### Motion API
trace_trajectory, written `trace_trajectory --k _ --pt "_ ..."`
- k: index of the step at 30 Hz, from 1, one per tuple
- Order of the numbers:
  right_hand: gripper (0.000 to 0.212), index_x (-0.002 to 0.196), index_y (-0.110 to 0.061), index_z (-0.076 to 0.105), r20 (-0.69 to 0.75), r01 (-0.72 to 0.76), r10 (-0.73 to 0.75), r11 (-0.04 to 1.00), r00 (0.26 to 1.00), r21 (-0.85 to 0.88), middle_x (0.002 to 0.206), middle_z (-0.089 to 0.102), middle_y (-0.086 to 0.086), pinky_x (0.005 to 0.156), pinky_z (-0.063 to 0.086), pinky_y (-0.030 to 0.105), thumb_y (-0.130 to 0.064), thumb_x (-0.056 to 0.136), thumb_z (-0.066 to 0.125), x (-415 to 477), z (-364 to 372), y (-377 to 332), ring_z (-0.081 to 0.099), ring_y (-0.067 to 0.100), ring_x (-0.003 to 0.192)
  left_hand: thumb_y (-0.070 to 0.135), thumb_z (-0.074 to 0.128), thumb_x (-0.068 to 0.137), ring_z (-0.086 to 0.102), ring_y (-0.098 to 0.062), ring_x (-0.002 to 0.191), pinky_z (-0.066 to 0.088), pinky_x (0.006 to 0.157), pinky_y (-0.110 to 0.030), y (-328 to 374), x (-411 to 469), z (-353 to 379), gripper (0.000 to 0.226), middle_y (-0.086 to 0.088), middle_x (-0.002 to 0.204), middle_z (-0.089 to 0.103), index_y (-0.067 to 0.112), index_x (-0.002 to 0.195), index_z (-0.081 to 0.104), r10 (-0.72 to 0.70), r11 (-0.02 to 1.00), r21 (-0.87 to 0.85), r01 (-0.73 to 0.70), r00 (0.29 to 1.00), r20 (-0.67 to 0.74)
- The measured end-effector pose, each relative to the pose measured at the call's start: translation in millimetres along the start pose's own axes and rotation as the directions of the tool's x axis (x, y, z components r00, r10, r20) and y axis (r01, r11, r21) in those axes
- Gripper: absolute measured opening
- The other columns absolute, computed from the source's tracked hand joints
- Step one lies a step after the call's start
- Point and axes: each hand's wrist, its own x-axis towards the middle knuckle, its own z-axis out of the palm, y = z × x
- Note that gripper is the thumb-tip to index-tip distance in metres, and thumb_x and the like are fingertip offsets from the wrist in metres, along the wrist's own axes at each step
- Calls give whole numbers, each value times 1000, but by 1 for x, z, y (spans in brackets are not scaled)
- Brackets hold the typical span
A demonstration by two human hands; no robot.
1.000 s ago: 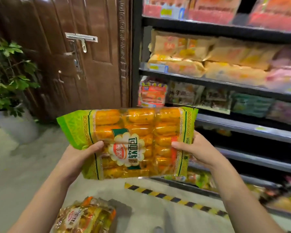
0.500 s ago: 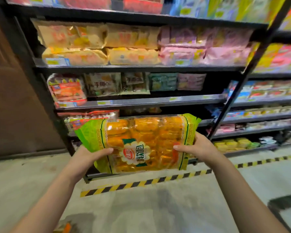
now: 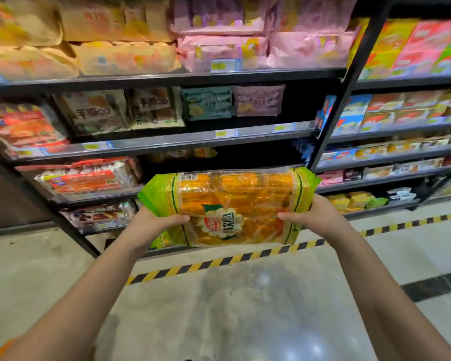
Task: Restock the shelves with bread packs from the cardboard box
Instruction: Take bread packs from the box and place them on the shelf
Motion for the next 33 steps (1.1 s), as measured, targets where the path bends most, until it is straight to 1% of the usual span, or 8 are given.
trace_trajectory --k 10,13,17,20,23,28,30,33 --pt "28 113 -29 74 42 26 -24 999 999 -45 102 75 -18 73 51 19 -31 86 82 106 -2 27 68 -11 87 10 85 80 71 -19 108 55 95 -41 -29 115 27 38 1 110 78 25 112 71 -59 998 -39 56 996 -71" --pt "31 114 -33 73 36 -6 8 998 999 -56 104 76 -17 78 55 25 -36 85 82 146 1 38 69 -8 91 13 86 79 70 -19 109 54 100 -48 -45 150 33 42 1 111 77 24 117 70 -89 995 -49 84 990 -106" --pt "23 107 -28 72 55 -53 57 997 997 -60 97 75 -15 68 48 15 -25 86 82 198 11 58 68 -8 85 14 88 77 70 -23 106 53 99 -48 -69 193 50 42 0 107 77 22 115 72 -150 989 -20 148 975 -167" --pt "20 100 -25 76 30 -106 108 992 994 -70 93 76 -9 73 52 28 -27 82 85 235 22 83 70 7 90 23 91 73 71 -21 104 54 98 -48 -92 221 64 44 3 105 77 28 113 72 -201 979 -2 205 958 -205" --pt "14 93 -30 79 60 -115 120 991 991 -72 91 79 -6 84 59 42 -30 81 86 273 34 118 73 14 91 19 90 76 70 -21 103 55 92 -39 -122 251 82 45 0 106 76 21 116 71 -236 970 -11 244 928 -287" --pt "24 102 -29 75 31 -106 108 993 994 -52 97 76 -7 88 56 42 -23 81 86 335 65 194 70 16 95 6 83 82 68 3 93 54 84 -20 -183 301 120 43 7 107 74 21 119 68 -202 978 -22 209 905 -374" --pt "26 101 -32 72 12 -100 100 994 995 -36 92 73 -11 83 53 37 -23 81 87 354 78 223 68 11 88 3 80 83 66 14 85 51 76 -7 -206 317 137 45 12 106 73 23 121 65 -211 977 -53 207 889 -407" --pt "34 98 -39 64 3 -82 82 996 997 27 90 67 -21 72 48 19 -19 81 86 375 93 261 61 -10 80 1 75 87 67 9 82 48 68 -4 -237 336 155 38 6 101 72 20 119 65 -210 977 -75 199 851 -480"
